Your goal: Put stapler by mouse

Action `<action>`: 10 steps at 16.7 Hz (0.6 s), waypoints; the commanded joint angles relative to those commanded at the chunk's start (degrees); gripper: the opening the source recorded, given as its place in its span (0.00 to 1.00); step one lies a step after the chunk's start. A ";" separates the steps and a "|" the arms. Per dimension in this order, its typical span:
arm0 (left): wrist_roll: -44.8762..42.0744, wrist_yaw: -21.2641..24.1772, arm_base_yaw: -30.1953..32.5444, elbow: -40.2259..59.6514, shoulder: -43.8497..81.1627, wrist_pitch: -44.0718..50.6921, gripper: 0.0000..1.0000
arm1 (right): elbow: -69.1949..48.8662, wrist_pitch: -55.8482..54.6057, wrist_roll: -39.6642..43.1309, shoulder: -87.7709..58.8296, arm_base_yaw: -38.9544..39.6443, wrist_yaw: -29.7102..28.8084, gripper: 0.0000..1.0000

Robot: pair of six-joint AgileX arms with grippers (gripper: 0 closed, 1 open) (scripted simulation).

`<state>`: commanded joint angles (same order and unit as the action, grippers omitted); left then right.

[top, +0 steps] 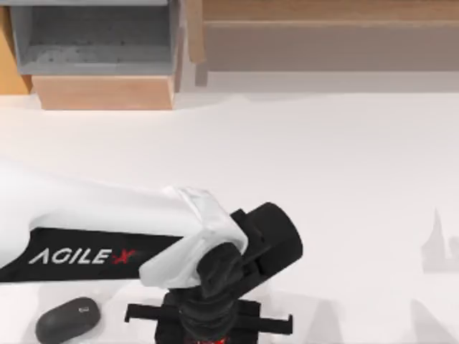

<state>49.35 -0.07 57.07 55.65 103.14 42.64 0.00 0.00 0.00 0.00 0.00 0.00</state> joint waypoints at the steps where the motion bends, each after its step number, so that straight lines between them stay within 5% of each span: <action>1: 0.00 0.00 0.00 0.00 0.00 0.00 0.00 | 0.00 0.00 0.00 0.00 0.00 0.00 1.00; 10: 0.05 0.00 0.02 3.11 -2.97 6.47 0.00 | 0.00 0.00 0.00 0.00 0.00 0.00 1.00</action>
<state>49.41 -0.07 57.09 58.75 100.17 49.11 0.00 0.00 0.00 0.00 0.00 0.00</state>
